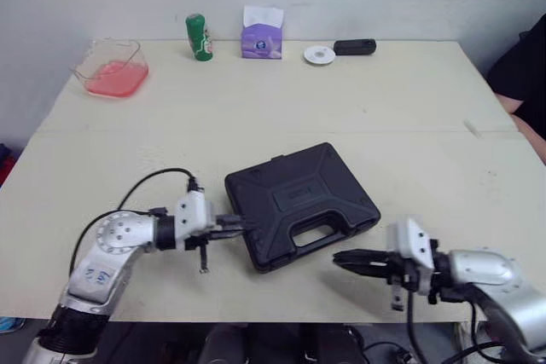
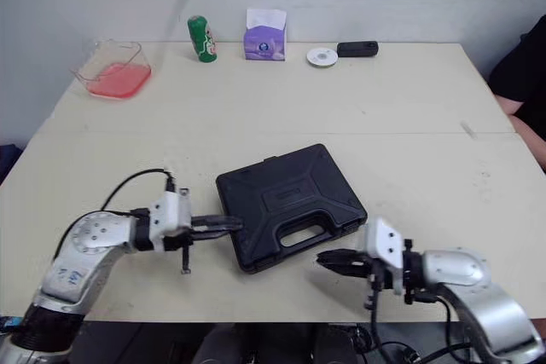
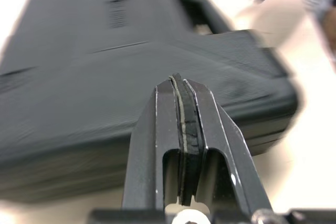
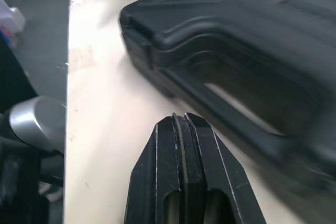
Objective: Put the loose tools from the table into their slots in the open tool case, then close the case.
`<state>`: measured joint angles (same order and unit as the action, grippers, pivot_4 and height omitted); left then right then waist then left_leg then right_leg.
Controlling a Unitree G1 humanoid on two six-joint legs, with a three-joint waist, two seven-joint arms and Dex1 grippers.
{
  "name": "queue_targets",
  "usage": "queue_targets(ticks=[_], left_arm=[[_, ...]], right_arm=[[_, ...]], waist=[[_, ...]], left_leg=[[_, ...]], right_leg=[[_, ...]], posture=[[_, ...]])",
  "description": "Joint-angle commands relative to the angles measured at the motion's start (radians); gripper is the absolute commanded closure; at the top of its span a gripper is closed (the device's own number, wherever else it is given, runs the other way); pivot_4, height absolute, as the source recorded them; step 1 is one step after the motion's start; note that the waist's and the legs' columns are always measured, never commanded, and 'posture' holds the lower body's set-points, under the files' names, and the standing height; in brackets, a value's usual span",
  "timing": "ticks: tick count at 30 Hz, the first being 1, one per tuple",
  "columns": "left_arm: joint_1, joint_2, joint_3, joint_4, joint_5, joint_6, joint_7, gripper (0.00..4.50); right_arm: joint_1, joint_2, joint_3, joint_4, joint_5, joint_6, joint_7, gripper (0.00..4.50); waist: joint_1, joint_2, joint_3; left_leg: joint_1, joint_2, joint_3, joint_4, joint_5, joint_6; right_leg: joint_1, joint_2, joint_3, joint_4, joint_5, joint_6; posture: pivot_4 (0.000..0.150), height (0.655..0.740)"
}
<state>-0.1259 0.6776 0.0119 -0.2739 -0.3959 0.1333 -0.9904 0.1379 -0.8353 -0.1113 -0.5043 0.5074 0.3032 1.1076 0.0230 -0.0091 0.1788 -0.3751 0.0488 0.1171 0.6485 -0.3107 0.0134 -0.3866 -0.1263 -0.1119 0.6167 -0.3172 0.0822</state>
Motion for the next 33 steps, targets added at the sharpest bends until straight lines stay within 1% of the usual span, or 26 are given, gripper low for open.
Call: queue_targets(ticks=[1,2,4,5,7,9,10,13,14,17,22,24,27,33], left_arm=[[0.049,0.035,0.138,-0.030,-0.058,0.017,0.021,4.50],[0.063,0.044,0.171,-0.028,-0.065,0.027,0.029,4.50],[0.094,0.065,0.251,-0.011,-0.070,0.051,0.059,3.86],[0.113,0.078,0.293,0.001,-0.073,0.061,0.067,3.64],[0.156,0.100,0.363,0.025,-0.074,0.079,0.070,2.87],[0.215,0.121,0.431,0.071,-0.049,0.074,0.070,2.00],[0.252,0.133,0.464,0.101,-0.034,0.073,0.068,1.45],[0.306,0.150,0.511,0.167,-0.003,0.048,0.074,0.06],[0.316,0.154,0.520,0.189,0.011,0.038,0.080,0.00],[0.333,0.159,0.546,0.250,0.033,0.021,0.090,0.00],[0.335,0.144,0.557,0.224,0.042,-0.002,0.124,0.00],[0.336,0.138,0.551,0.214,0.049,-0.006,0.139,0.00],[0.334,0.127,0.545,0.200,0.050,-0.008,0.156,0.00],[0.342,0.113,0.542,0.171,0.066,-0.017,0.186,0.00]], right_arm=[[0.027,-0.065,-0.171,0.041,0.024,-0.032,0.050,4.48],[0.036,-0.080,-0.206,0.061,0.022,-0.035,0.058,4.48],[0.051,-0.112,-0.291,0.127,0.010,-0.040,0.069,4.50],[0.057,-0.128,-0.332,0.171,-0.010,-0.061,0.075,4.18],[0.062,-0.157,-0.390,0.251,-0.048,-0.108,0.091,3.55],[0.038,-0.187,-0.438,0.353,-0.079,-0.155,0.093,2.66],[0.013,-0.203,-0.460,0.416,-0.097,-0.191,0.089,2.07],[-0.036,-0.232,-0.477,0.540,-0.139,-0.285,0.096,0.56],[-0.050,-0.239,-0.477,0.576,-0.154,-0.318,0.098,0.05],[-0.104,-0.259,-0.475,0.690,-0.197,-0.427,0.080,0.05],[-0.182,-0.268,-0.449,0.803,-0.220,-0.515,0.069,0.05],[-0.218,-0.261,-0.420,0.821,-0.231,-0.530,0.055,0.05],[-0.257,-0.248,-0.390,0.833,-0.236,-0.542,0.035,0.05],[-0.276,-0.242,-0.363,0.831,-0.231,-0.545,0.020,0.05]], waist=[[0.000,-0.001,0.001],[0.001,-0.002,0.002],[0.001,-0.005,0.004],[0.001,-0.005,0.005],[0.001,-0.007,0.006],[-0.002,-0.007,0.007],[-0.004,-0.007,0.008],[-0.011,-0.007,0.010],[-0.012,-0.008,0.010],[-0.012,-0.008,0.011],[-0.013,-0.006,0.012],[-0.021,-0.006,0.012],[-0.028,-0.005,0.013],[-0.031,-0.005,0.013]], left_leg=[[-0.001,0.000,0.001,0.000,0.000,0.001],[-0.002,-0.001,0.002,0.000,-0.001,0.001],[-0.003,-0.001,0.002,0.000,-0.001,0.001],[-0.003,-0.001,0.003,0.000,-0.001,0.001],[-0.003,-0.001,0.003,0.001,-0.001,0.001],[-0.003,-0.001,0.004,0.001,-0.001,0.001],[-0.003,-0.001,0.005,0.000,-0.001,0.001],[-0.002,-0.001,0.008,0.000,-0.001,0.001],[-0.002,0.000,0.008,0.000,-0.001,0.001],[-0.002,0.000,0.008,0.000,-0.001,0.000],[-0.003,0.000,0.008,-0.001,-0.002,-0.001],[-0.003,0.000,0.008,-0.001,0.000,-0.006],[-0.003,0.000,0.008,-0.001,0.001,-0.006],[-0.001,0.000,0.011,-0.001,0.001,-0.007]], right_leg=[[-0.002,0.000,0.001,0.000,0.000,0.000],[-0.002,0.000,0.001,0.000,0.000,0.001],[-0.003,0.000,0.001,0.000,0.000,0.001],[-0.003,0.000,0.001,0.000,0.000,0.001],[-0.004,0.000,0.001,0.000,0.000,0.001],[-0.004,0.000,0.001,0.000,0.000,0.001],[-0.005,0.000,0.001,0.000,0.000,0.002],[-0.006,0.001,-0.001,0.001,0.000,0.002],[-0.006,0.001,-0.001,0.001,0.000,0.002],[-0.007,0.001,0.001,0.001,0.000,0.001],[-0.007,-0.001,0.006,0.001,0.000,0.001],[-0.007,-0.001,0.006,0.001,0.000,0.001],[-0.007,-0.001,0.005,0.001,0.000,0.001],[-0.008,-0.001,0.005,0.003,0.001,0.002]], posture=[[0.150,0.7400],[0.150,0.7400],[0.150,0.7400],[0.150,0.7400],[0.150,0.7400],[0.150,0.7400],[0.150,0.7400],[0.150,0.7400],[0.150,0.7400],[0.150,0.7400],[0.150,0.7400],[0.150,0.7400],[0.150,0.7400],[0.150,0.7400]])
